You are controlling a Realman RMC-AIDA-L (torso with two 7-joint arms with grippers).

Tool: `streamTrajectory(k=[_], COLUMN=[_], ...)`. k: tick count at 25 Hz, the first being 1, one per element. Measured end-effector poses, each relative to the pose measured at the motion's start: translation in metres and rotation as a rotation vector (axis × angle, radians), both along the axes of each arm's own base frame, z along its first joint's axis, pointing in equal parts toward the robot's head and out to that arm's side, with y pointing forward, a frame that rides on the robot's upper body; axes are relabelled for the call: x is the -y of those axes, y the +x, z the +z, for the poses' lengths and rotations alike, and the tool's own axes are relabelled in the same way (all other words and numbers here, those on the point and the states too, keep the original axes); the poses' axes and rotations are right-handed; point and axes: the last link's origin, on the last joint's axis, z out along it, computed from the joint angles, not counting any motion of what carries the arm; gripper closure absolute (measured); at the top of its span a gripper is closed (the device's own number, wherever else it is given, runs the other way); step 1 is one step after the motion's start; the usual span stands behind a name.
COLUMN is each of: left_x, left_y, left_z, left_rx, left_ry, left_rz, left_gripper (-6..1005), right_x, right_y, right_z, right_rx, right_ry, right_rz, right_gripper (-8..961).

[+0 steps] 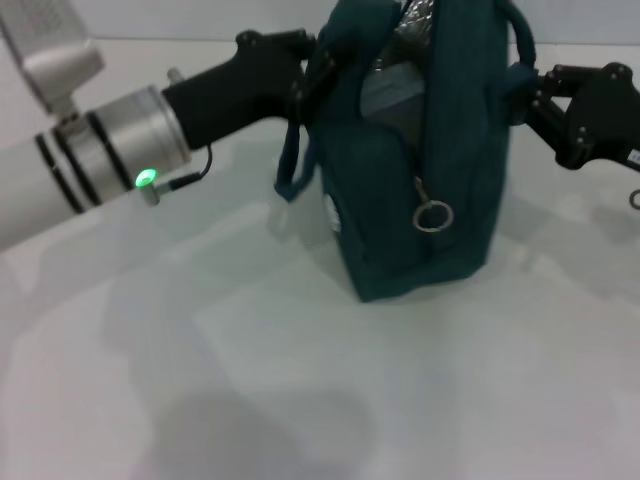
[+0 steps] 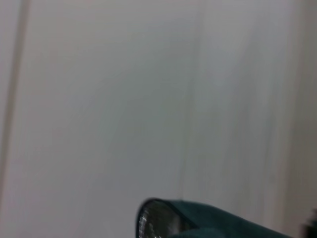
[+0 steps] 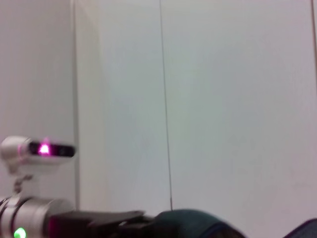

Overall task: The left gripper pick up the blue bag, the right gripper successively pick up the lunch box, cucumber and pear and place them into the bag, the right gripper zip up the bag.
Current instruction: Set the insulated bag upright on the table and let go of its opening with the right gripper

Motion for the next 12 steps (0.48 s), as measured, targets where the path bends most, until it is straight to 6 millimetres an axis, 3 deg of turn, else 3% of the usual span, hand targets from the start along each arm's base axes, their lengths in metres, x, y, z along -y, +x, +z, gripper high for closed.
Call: streamTrajectory(k=[6, 12], left_x=[0.030, 0.043], left_y=[-0.012, -0.025], left_z=[0.002, 0.002], left_rx=[-0.013, -0.003], left_ry=[0.057, 0.079], left_rz=[-0.126, -0.102], left_gripper=[885, 885], right_x=[-0.003, 0.003], right_y=[-0.006, -0.002], right_z=[0.012, -0.001], right_rx=[0.002, 0.036], right_ry=[-0.101, -0.152], right_rz=[0.035, 0.033], right_gripper=[882, 865])
